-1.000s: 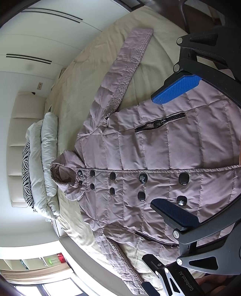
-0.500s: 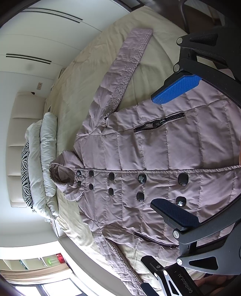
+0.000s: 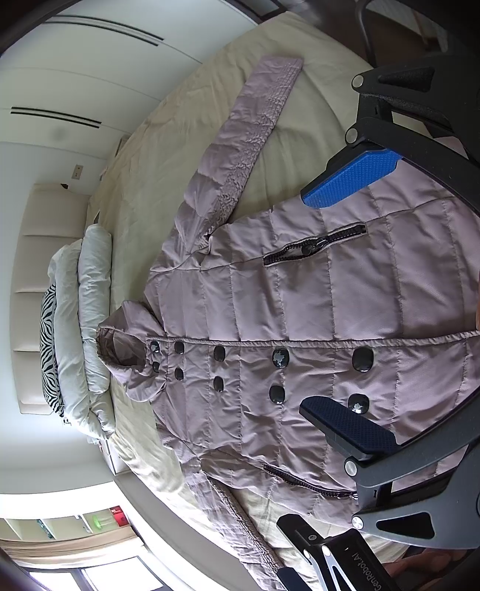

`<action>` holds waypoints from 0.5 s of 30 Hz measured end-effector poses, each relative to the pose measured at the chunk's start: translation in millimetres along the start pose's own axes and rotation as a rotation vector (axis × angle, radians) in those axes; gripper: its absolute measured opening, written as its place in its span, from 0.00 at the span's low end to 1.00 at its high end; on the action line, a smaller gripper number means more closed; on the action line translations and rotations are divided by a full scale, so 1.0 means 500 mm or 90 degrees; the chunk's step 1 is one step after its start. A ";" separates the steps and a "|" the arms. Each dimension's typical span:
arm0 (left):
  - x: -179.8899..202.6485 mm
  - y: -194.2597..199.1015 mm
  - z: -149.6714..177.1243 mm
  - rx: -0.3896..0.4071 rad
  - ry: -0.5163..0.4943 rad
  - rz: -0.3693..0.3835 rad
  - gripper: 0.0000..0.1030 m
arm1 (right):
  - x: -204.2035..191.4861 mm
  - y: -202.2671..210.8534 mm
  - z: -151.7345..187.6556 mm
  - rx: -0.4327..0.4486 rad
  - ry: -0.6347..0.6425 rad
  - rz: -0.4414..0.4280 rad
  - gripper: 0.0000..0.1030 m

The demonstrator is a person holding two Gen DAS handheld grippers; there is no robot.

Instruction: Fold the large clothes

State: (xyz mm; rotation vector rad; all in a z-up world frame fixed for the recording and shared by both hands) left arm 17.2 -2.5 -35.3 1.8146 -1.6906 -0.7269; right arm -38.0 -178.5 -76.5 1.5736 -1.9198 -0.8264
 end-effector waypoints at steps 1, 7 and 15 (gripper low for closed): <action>0.000 -0.001 0.003 0.000 0.000 0.001 1.00 | 0.000 0.000 0.000 -0.001 0.000 0.000 1.00; 0.001 -0.002 0.002 0.000 0.000 0.000 1.00 | -0.002 0.002 -0.003 -0.002 0.000 0.000 1.00; 0.000 0.000 0.001 0.000 0.000 0.000 1.00 | -0.002 0.000 -0.001 -0.002 0.001 0.001 1.00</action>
Point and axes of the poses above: each gripper's, at about its wrist camera, not at the fingertips, and y roughly against the way its jaws point, x to its right, z to its underside, the point moved 3 cm from there along -y, roughly the way its jaws point, and after that the axes turned 3 degrees about -z, right-handed, at the moved point
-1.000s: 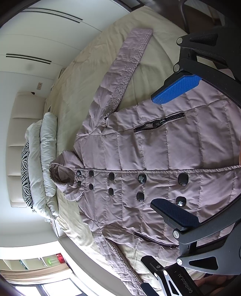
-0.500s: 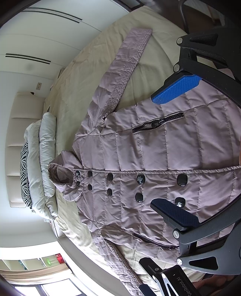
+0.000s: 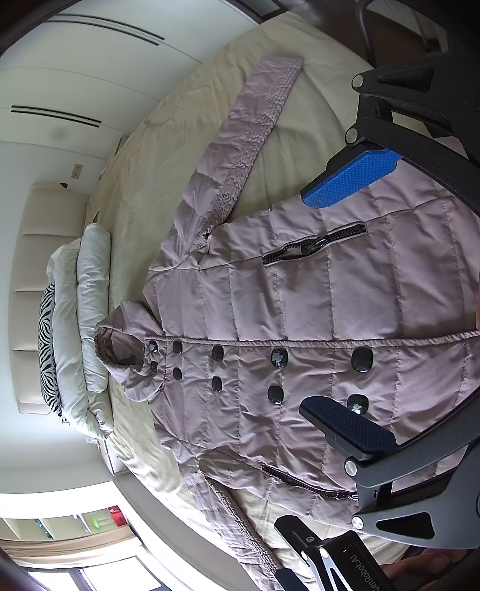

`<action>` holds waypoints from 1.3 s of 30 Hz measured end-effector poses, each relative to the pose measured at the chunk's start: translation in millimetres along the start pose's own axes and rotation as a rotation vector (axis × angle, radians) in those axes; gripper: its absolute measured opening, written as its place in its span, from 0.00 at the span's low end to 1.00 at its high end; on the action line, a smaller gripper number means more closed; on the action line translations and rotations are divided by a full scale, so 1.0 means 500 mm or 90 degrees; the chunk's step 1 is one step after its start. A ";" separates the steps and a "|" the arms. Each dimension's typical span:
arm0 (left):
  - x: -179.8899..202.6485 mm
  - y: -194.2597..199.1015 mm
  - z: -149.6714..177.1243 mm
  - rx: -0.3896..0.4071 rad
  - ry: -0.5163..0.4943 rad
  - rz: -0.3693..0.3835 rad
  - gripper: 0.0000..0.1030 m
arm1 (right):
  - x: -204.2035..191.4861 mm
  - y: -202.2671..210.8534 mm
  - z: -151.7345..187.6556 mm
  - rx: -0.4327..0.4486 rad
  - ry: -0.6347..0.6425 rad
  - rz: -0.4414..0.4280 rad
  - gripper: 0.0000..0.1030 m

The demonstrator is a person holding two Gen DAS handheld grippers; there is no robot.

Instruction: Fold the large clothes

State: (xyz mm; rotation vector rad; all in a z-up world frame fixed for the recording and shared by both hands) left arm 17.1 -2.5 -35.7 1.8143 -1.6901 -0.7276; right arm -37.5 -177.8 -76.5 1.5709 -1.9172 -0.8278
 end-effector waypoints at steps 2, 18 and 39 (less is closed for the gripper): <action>0.000 0.001 -0.002 0.000 0.000 0.000 1.00 | -0.001 0.001 -0.003 0.000 0.000 0.000 1.00; 0.004 -0.004 0.007 0.002 0.001 0.007 1.00 | 0.002 -0.008 0.006 -0.003 -0.001 -0.001 1.00; 0.026 -0.049 -0.005 -0.034 0.116 0.287 1.00 | 0.694 -0.123 0.097 0.114 -0.613 -0.164 1.00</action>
Point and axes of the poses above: each gripper's, at about its wrist camera, not at the fingertips, and y roughly against the way its jaws point, x to its right, z to its underside, the point moved 3 cm from there along -y, roughly the way its jaws point, and after that the axes turned 3 degrees about -z, right-handed, at the moved point
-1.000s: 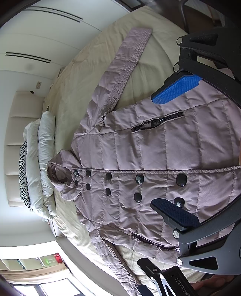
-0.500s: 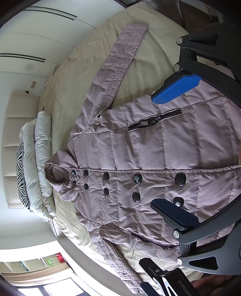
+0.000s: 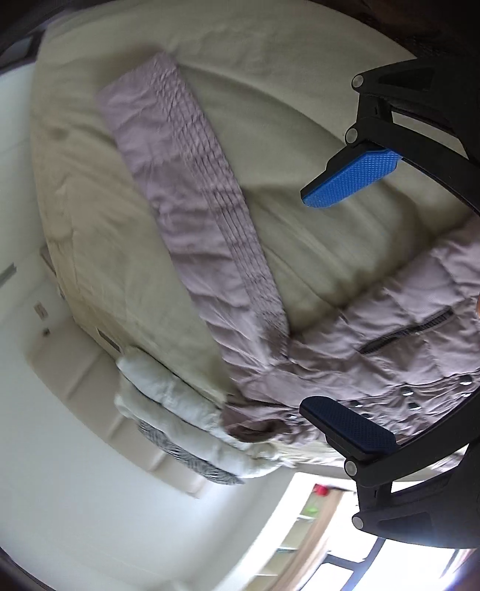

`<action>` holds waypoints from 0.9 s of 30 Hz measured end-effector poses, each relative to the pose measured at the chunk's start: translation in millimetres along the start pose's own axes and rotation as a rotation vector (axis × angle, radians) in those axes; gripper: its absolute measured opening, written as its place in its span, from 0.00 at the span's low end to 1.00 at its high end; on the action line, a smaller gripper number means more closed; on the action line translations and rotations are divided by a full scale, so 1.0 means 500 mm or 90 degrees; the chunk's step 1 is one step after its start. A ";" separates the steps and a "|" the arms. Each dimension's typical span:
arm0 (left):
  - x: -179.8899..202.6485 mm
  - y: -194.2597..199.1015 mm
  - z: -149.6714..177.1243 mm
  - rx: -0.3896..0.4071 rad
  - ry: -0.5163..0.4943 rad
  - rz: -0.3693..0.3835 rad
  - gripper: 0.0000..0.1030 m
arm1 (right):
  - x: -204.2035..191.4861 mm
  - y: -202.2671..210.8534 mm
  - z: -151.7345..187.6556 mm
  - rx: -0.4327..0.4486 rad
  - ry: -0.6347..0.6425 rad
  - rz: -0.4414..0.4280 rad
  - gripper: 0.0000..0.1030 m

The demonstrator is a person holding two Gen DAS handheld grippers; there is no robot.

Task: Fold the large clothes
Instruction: 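Grasp the coat sleeve cuff with the right gripper and lift it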

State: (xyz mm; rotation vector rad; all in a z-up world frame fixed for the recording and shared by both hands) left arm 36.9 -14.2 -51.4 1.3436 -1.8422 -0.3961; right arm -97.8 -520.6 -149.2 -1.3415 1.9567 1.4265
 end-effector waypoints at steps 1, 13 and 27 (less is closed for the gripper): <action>0.005 -0.001 -0.002 0.004 -0.006 -0.002 1.00 | 0.045 0.006 -0.029 0.016 -0.034 0.000 1.00; -0.017 -0.095 0.025 -0.124 0.040 0.017 1.00 | 0.396 -0.004 -0.187 0.085 -0.291 -0.073 1.00; 0.020 -0.088 0.014 -0.040 0.032 0.106 1.00 | 0.362 -0.092 -0.287 0.116 -0.245 -0.048 0.86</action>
Point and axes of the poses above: each gripper's, at about its wrist camera, not at the fingertips, and y roughly against the way its jaws point, x to its right, z to its underside, the point moved 3 cm from there along -y, roughly the way its jaws point, and after that the axes turned 3 degrees about -z, right-handed, at the moved point
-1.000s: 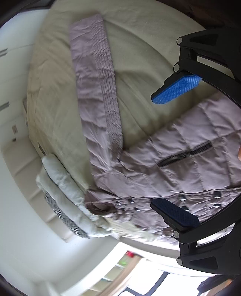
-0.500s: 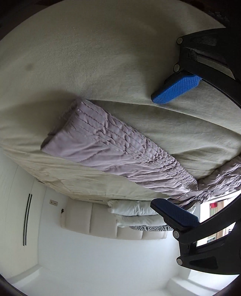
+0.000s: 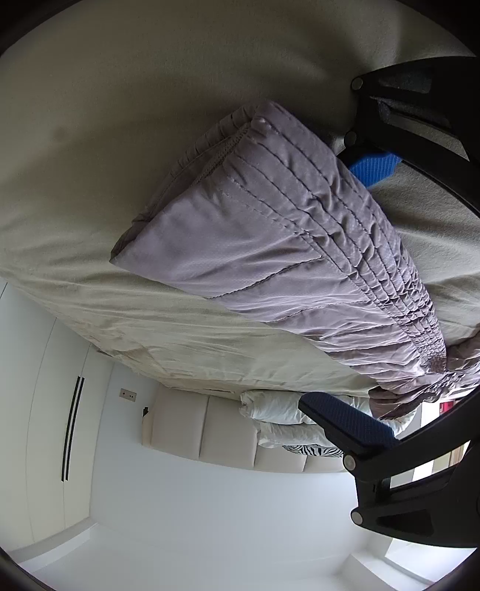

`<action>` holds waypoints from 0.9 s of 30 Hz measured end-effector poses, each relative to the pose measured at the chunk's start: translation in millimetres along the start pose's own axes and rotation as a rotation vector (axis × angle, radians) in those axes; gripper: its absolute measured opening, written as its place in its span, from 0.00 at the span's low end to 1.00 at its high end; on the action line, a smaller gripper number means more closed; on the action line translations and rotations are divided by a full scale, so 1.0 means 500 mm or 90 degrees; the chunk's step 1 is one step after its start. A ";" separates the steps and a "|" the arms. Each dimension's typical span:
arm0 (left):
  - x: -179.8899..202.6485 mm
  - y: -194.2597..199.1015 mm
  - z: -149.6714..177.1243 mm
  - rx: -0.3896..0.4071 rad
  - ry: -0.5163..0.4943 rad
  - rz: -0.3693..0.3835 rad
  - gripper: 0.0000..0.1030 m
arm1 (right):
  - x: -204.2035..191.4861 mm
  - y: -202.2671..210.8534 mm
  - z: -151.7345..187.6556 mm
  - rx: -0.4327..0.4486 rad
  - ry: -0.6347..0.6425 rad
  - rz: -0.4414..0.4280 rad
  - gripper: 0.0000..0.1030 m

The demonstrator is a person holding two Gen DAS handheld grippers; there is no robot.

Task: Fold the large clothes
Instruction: 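Grasp the coat sleeve cuff with the right gripper and lift it, then carry the sleeve across the coat front toward the left gripper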

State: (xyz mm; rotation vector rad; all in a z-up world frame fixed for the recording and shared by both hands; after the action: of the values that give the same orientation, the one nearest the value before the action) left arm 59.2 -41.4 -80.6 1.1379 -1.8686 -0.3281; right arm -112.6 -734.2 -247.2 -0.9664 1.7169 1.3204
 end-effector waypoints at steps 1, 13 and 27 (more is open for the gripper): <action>0.002 -0.003 -0.002 -0.007 -0.007 -0.007 1.00 | -0.005 -0.011 0.000 -0.005 0.004 -0.004 0.73; -0.073 -0.021 -0.013 -0.074 0.066 -0.009 1.00 | -0.241 -0.071 0.115 -0.049 0.315 0.064 0.20; -0.161 0.043 -0.052 -0.009 0.100 -0.017 1.00 | -0.591 -0.217 0.776 -0.290 0.818 -0.068 0.18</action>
State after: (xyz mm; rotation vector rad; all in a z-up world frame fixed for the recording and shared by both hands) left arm 81.8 41.5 -97.4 1.1466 -1.7127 -0.2582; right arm 156.7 -339.8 -99.4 -2.4970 2.1628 1.0481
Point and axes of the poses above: each gripper's, at about its wrist camera, not at the fingertips, and y roughly against the way its jaws point, x to its right, z to its underside, the point moved 3 cm from there along -y, roughly the way its jaws point, and after that the axes turned 3 degrees about -z, right-handed, at the moved point
